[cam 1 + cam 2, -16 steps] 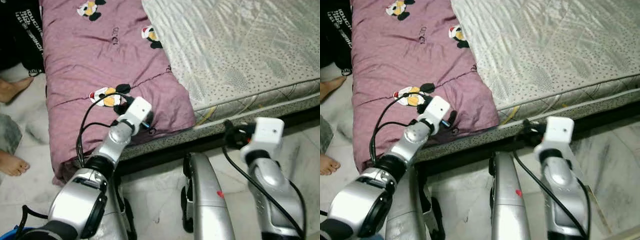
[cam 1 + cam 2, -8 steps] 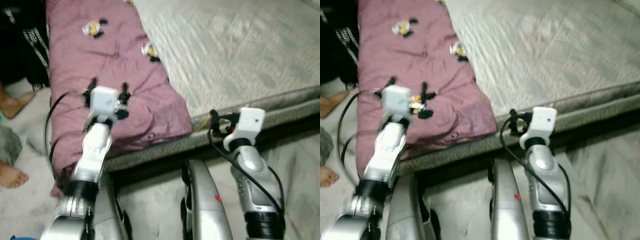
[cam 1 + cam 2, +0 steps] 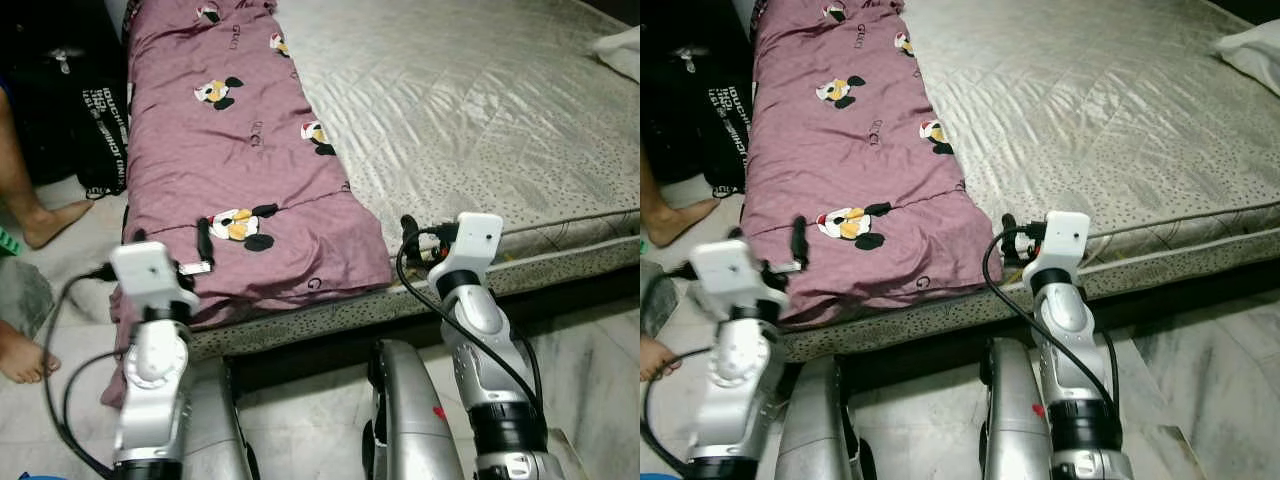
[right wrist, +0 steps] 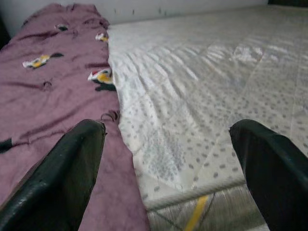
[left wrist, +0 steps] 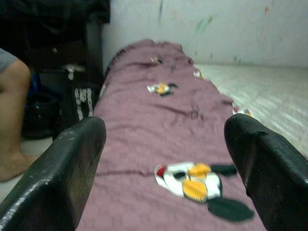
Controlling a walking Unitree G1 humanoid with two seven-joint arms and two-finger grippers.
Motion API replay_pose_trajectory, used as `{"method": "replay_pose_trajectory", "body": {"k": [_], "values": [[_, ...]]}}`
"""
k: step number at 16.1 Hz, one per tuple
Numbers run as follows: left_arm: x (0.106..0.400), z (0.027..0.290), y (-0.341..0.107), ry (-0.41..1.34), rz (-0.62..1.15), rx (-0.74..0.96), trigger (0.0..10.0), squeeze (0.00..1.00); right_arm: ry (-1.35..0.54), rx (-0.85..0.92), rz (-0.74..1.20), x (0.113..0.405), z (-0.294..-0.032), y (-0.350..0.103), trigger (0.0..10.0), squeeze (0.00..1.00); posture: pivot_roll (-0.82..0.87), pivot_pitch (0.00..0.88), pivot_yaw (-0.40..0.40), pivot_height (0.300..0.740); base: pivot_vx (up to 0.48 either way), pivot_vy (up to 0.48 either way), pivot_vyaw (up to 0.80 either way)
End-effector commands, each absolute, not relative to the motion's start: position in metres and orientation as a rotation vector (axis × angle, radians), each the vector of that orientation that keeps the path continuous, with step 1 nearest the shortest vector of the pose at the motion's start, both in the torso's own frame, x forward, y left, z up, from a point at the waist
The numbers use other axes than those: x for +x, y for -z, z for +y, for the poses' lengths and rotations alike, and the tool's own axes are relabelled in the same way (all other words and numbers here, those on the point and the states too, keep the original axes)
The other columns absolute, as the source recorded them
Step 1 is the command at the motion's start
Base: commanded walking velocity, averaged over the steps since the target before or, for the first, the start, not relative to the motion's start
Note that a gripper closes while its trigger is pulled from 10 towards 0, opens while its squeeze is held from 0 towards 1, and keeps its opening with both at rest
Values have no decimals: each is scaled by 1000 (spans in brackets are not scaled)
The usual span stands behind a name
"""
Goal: Clean up the room
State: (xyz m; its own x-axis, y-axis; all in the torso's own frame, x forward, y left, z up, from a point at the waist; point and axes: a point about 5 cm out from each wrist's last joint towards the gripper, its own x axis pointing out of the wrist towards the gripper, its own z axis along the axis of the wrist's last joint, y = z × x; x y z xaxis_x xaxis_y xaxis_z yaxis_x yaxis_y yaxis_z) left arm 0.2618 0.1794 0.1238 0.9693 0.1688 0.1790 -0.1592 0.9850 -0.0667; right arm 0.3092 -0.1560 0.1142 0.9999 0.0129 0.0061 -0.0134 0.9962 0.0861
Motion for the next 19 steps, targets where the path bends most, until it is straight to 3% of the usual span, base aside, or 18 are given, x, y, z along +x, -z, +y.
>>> {"method": "replay_pose_trajectory", "body": {"k": [1, 19], "values": [[262, 182, -128, -159, -180, -48, 10000, 0, -30, 86, -41, 313, -155, -119, 10000, 0, 6, 0, 14, 524, 0, 0, 0], [275, 178, -128, -106, -152, -8, 10000, 0, -26, 103, -116, 332, -157, -131, 10000, 0, -11, 0, 32, 739, 0, 0, 0]]}}
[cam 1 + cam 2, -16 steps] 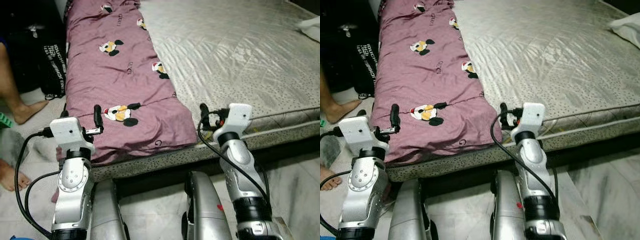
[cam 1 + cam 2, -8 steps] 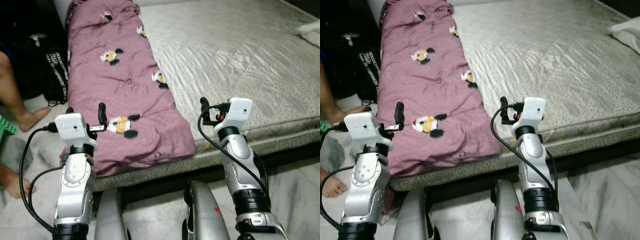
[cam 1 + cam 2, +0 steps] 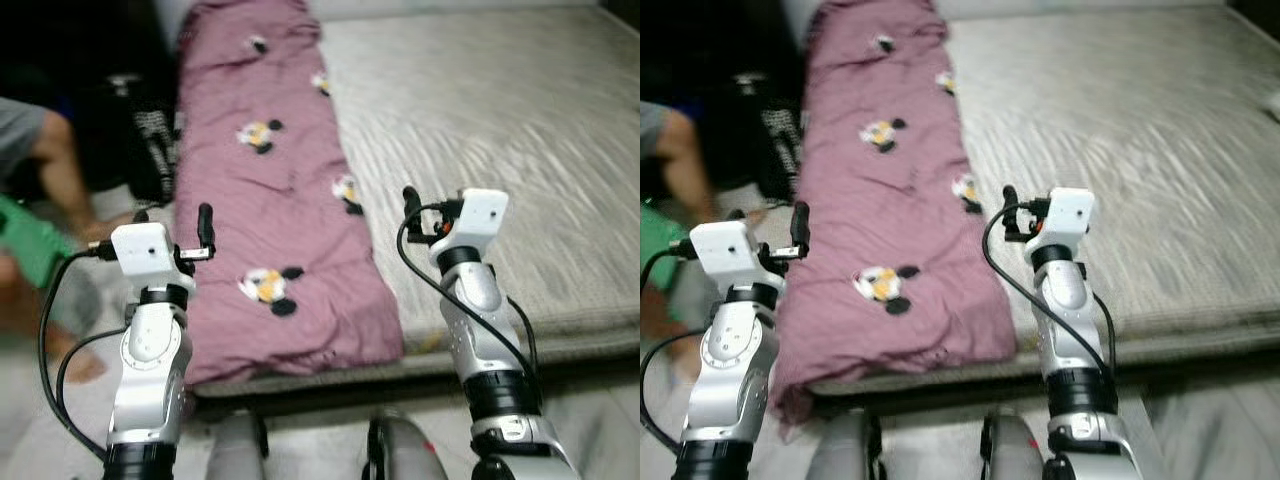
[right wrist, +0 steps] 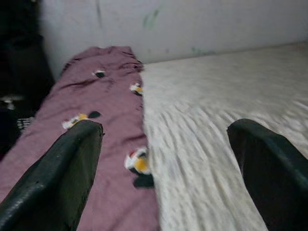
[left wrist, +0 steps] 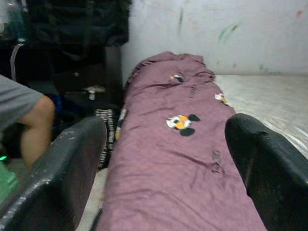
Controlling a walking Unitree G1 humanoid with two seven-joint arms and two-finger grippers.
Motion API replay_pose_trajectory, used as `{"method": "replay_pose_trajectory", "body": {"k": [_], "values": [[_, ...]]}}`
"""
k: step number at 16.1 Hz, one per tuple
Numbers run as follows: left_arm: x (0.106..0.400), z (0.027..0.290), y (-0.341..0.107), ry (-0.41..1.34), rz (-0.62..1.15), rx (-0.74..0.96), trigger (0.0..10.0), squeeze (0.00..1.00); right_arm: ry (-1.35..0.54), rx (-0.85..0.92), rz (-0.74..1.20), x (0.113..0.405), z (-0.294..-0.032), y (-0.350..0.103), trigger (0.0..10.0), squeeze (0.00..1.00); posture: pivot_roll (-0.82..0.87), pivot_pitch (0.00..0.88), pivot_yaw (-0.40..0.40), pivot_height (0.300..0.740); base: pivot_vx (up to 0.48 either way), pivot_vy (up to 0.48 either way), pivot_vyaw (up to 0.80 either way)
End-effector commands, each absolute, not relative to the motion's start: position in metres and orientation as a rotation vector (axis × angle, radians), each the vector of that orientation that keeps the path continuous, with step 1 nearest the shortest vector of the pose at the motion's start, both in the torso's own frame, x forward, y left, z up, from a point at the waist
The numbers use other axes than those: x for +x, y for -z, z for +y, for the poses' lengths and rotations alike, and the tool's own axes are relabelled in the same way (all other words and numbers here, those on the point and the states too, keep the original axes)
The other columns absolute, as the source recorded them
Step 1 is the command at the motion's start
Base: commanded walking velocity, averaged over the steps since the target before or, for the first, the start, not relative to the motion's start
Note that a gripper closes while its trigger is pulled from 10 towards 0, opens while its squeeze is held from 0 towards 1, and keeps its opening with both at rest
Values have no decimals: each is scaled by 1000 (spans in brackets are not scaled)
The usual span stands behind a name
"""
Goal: Clean up the room
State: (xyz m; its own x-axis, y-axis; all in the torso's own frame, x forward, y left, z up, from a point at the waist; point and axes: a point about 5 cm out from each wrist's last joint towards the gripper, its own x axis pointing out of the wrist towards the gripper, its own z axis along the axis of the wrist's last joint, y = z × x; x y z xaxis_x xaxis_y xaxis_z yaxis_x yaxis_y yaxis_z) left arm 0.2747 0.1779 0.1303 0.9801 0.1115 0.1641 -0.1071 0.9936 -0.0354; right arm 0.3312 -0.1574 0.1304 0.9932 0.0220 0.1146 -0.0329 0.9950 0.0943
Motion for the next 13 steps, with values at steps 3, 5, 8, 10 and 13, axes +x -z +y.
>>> {"method": "replay_pose_trajectory", "body": {"k": [3, 5, 8, 10, 13], "values": [[276, 176, -128, -97, -147, -4, 10000, 0, -20, 98, -117, 332, -158, -130, 10000, 0, -13, 0, 32, 740, 0, 0, 0], [277, 174, -124, -93, -118, -2, 10000, 0, -23, 95, -117, 332, -158, -130, 10000, 0, -13, 0, 31, 740, 0, 0, 0], [275, 170, -121, -77, -105, -11, 10000, 0, -26, 93, -112, 331, -158, -128, 10000, 0, -11, 0, 28, 740, 0, 0, 0], [274, 169, -121, -74, -102, -9, 10000, 0, -26, 92, -111, 330, -158, -128, 10000, 0, -12, 0, 29, 740, 0, 0, 0], [275, 170, -120, -73, -92, -17, 10000, 0, -24, 90, -109, 330, -159, -127, 10000, 0, -13, 0, 29, 740, 0, 0, 0]]}}
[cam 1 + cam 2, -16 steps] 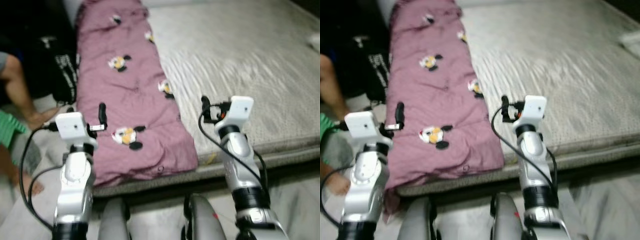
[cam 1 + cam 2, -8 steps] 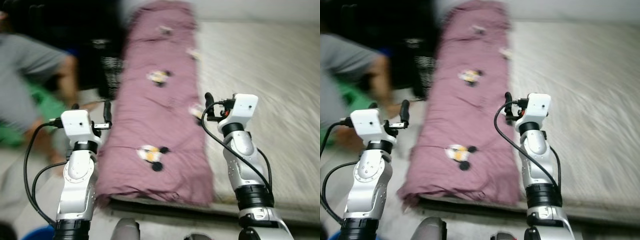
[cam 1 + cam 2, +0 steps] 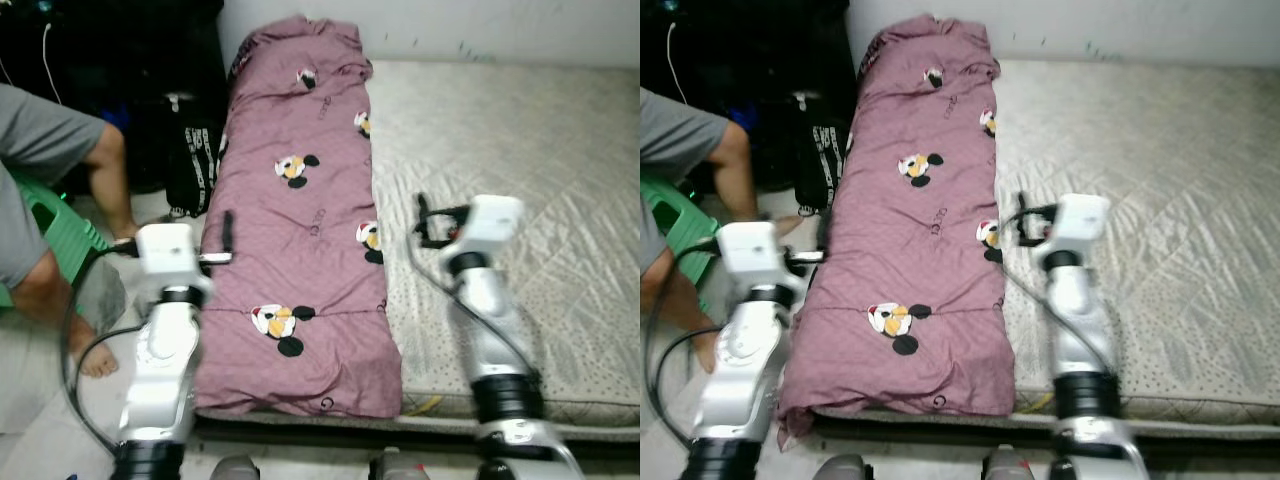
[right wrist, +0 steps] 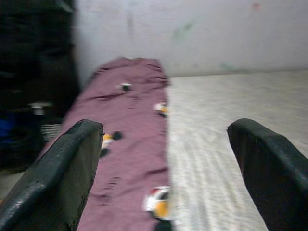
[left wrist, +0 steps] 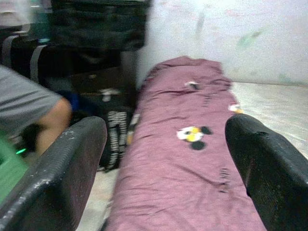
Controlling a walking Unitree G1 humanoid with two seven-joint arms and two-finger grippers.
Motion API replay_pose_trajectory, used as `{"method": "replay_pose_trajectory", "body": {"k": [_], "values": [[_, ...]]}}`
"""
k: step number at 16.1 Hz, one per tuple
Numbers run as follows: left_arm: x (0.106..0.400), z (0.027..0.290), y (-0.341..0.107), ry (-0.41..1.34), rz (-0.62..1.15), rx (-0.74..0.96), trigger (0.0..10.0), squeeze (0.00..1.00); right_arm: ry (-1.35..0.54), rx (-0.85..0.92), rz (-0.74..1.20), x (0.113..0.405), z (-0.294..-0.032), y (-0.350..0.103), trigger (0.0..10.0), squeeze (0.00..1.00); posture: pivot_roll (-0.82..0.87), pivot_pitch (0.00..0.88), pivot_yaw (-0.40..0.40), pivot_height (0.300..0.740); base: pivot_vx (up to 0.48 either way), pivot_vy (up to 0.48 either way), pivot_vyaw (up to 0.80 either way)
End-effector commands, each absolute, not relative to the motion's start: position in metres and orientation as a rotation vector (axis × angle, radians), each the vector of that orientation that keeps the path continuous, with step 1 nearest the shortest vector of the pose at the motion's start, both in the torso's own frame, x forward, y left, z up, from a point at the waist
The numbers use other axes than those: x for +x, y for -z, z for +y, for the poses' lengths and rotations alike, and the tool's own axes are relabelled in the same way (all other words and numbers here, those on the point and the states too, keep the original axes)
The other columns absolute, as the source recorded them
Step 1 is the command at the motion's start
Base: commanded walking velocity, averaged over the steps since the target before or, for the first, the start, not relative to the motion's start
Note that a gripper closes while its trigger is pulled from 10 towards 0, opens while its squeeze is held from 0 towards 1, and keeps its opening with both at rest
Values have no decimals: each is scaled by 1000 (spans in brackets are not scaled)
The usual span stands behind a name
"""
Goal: Clean up the room
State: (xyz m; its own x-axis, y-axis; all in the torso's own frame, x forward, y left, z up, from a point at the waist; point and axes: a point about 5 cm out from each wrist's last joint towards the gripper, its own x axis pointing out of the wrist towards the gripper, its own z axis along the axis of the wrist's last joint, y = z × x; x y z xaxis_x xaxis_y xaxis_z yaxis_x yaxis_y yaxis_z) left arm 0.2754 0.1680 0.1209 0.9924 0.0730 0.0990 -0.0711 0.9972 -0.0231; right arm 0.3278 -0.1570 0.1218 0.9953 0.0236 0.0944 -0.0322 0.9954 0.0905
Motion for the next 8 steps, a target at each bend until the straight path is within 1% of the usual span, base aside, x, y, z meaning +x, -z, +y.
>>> {"method": "replay_pose_trajectory", "body": {"k": [1, 2, 3, 8], "values": [[275, 170, -119, -73, -83, -25, 10000, 0, -14, 80, -103, 329, -159, -126, 10000, 0, -15, 0, 30, 740, 0, 0, 0], [275, 169, -119, -70, -82, -27, 10000, 0, -14, 83, -105, 329, -160, -126, 10000, 0, -15, 0, 30, 740, 0, 0, 0], [275, 169, -119, -63, -85, -32, 10000, 0, -14, 88, -108, 329, -160, -126, 10000, 0, -15, 0, 30, 740, 0, 240, 0], [274, 167, -118, -53, -75, -45, 10000, 0, -15, 88, -107, 327, -159, -125, 10000, 0, -17, 0, 30, 740, 0, 480, 0]]}}
